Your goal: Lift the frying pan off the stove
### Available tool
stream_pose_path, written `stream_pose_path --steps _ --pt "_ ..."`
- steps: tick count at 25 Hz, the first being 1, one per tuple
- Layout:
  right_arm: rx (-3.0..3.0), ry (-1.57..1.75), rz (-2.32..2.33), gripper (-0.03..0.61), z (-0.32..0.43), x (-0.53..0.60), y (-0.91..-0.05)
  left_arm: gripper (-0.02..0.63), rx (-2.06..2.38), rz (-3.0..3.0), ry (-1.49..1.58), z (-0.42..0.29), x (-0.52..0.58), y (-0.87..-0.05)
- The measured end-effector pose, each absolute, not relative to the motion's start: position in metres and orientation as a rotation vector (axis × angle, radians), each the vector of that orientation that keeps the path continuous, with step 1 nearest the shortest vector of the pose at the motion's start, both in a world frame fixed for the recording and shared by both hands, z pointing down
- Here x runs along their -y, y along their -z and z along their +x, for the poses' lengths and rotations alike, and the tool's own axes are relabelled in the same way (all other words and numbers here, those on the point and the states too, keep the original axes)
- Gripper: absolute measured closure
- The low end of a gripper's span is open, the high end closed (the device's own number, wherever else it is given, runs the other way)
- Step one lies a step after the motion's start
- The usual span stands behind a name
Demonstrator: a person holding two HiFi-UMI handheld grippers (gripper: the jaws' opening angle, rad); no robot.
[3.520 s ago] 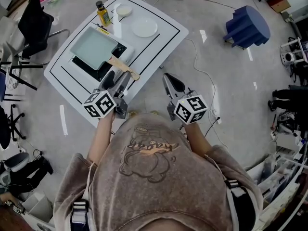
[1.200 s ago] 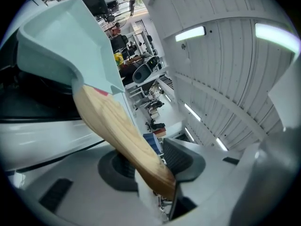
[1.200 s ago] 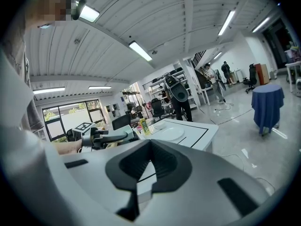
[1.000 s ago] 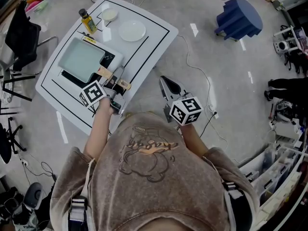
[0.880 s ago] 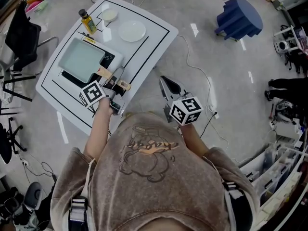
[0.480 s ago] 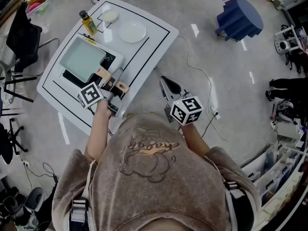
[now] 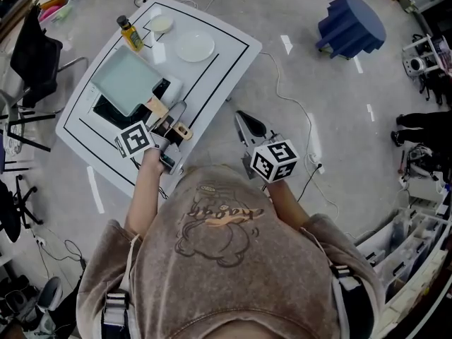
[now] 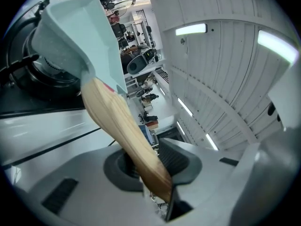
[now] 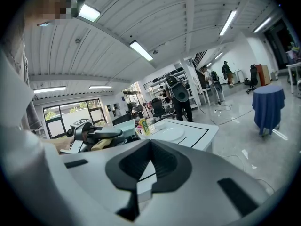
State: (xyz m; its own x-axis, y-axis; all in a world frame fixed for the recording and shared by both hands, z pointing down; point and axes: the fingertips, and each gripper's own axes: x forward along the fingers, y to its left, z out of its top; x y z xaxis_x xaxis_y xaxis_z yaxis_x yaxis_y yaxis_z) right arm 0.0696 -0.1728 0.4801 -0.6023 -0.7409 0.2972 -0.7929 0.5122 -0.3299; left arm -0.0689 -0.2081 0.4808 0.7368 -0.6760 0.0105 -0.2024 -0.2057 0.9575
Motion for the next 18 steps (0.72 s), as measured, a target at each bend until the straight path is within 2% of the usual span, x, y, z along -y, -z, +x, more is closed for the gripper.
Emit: stream_pose_path --steps 18 --pt "2.562 -0.666 1.516 0.579 0.109 0.148 -0.477 0.509 0.435 1.857 0.358 -0.005 0.177 -0.447"
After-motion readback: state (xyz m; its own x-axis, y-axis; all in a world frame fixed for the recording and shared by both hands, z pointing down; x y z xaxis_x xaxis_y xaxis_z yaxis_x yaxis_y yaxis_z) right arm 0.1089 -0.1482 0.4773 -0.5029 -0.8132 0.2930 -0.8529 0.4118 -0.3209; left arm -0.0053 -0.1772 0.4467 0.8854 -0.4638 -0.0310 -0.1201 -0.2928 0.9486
